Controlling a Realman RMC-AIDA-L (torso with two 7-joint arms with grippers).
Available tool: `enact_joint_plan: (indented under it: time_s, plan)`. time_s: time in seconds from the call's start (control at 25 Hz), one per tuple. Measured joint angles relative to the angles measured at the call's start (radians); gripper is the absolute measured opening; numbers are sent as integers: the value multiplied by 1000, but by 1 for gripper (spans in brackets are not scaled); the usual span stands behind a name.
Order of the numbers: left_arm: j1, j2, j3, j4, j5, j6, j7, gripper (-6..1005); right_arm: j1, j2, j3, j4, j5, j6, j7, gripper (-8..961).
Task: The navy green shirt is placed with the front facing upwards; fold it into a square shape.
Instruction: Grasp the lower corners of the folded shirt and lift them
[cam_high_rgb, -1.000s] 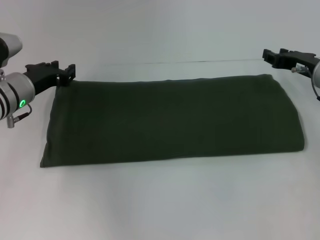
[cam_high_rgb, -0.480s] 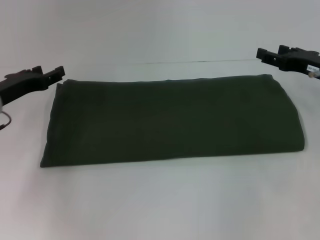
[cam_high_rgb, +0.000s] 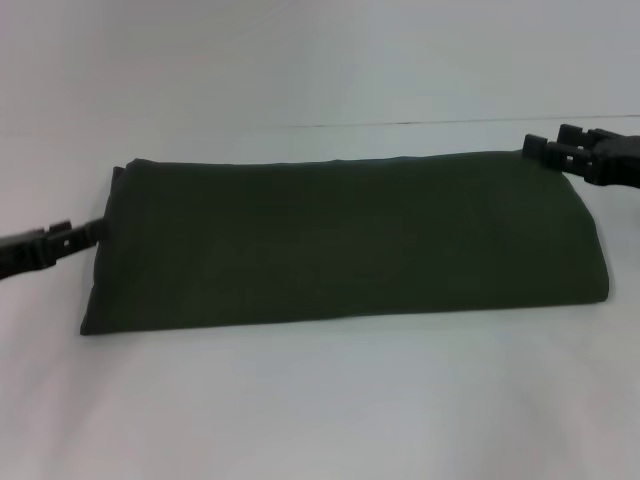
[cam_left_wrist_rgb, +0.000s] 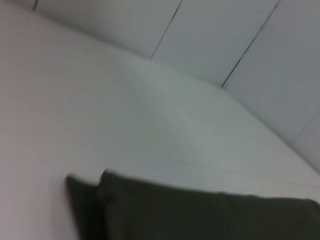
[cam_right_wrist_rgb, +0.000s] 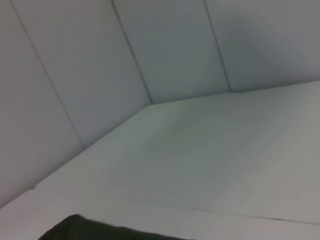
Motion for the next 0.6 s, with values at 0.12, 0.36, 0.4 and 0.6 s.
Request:
enact_joint_plan:
  time_s: [0.12,0.36,0.4,0.6]
  plan:
    - [10,-6,1,12,63,-25,-101,706,-7,3,0,-2,0,-25,-10,795]
    - [18,-9,0,23,133,-28,-132,705,-18,19,-12,-3,-19,-37,-9,795]
    - [20,-10,0,28,145,-24,-142,705,-18,22,-13,-3,-23,-37,-8,795]
    - [17,-11,6,51,224,-22,-215,705,-20,35,-24,-3,-43,-38,-5,796]
